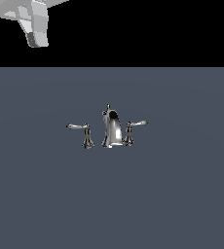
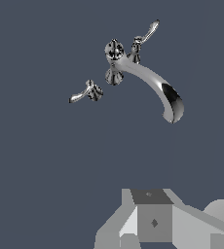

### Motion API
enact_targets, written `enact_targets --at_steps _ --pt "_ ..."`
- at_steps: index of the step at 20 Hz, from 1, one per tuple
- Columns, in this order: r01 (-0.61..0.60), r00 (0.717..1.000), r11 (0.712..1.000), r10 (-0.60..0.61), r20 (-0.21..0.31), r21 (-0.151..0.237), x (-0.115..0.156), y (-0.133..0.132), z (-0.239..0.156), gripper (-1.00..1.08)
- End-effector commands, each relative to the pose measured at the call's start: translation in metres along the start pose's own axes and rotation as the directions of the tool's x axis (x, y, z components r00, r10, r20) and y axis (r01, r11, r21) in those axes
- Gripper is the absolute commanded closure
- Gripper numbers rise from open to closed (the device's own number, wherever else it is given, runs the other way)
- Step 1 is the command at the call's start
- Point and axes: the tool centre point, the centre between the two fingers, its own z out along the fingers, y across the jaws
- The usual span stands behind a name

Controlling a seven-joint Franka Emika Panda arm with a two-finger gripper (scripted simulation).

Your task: Turn on the faucet by rotating a designated handle.

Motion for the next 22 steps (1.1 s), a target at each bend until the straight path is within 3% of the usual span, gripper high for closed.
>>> enact_targets --at_steps 1,11,22 --pt "-0.051 0.999 0.999 0.051 0.002 0.001 0.004 -0.012 0.014 1.08" --pt "-0.232 0.973 0.973 0.232 0.007 0.000 0.025 -0.051 0.065 1.08" --pt "-0.398 0.917 0.917 0.398 0.009 -0.004 0.052 -0.083 0.113 1.08"
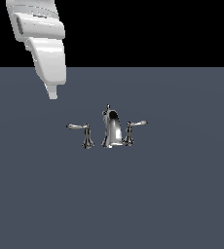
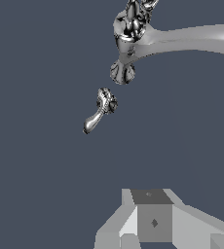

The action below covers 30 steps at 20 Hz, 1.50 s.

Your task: Turn on the faucet by rotating a designated handle.

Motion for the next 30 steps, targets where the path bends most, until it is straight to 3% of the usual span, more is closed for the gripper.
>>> enact_targets --at_steps 1,11,22,30 --pt "-0.039 0.999 0.999 0.039 0.000 0.000 0.004 -0.009 0.011 1.08" --pt "-0.203 0.979 0.979 0.203 -0.003 -0.007 0.025 -0.043 0.057 1.08" --pt "-0.388 0.921 0.921 0.388 -0.009 -0.014 0.057 -0.078 0.110 1.08" --pt "-0.460 0.888 0.888 0.460 -0.009 -0.016 0.072 -0.090 0.131 1.08"
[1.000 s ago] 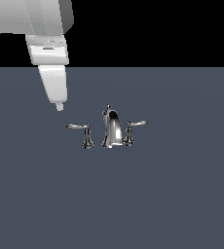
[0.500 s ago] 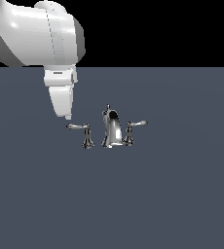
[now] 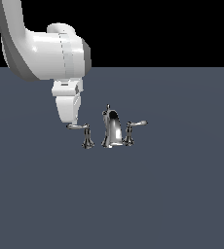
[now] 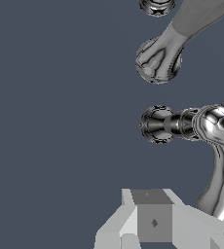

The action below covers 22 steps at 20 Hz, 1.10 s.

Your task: Turn on the faucet by rotating a designated handle.

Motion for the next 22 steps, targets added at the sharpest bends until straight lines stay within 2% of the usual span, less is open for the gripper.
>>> enact_targets --at_steps 1,8,22 --pt "-0.016 1.000 1.000 0.016 0.000 0.000 0.002 -0.004 0.003 1.08" --pt "-0.021 1.000 1.000 0.021 0.001 0.000 0.002 -0.005 0.005 1.08" --pt "-0.021 1.000 1.000 0.021 0.002 0.000 -0.015 0.037 0.004 1.08"
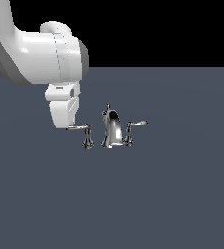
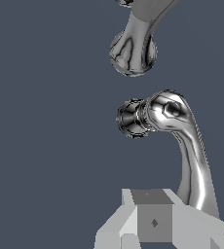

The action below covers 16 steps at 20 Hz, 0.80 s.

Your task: Turn on the faucet by rotating a designated handle.

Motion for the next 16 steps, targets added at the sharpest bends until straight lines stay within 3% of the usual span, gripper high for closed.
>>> enact_targets --at_steps 1,16 --pt "0.000 1.000 1.000 0.000 0.000 0.000 0.000 0.000 0.000 1.08" --pt "0.010 1.000 1.000 -0.010 0.000 -0.007 0.010 0.048 0.000 1.08"
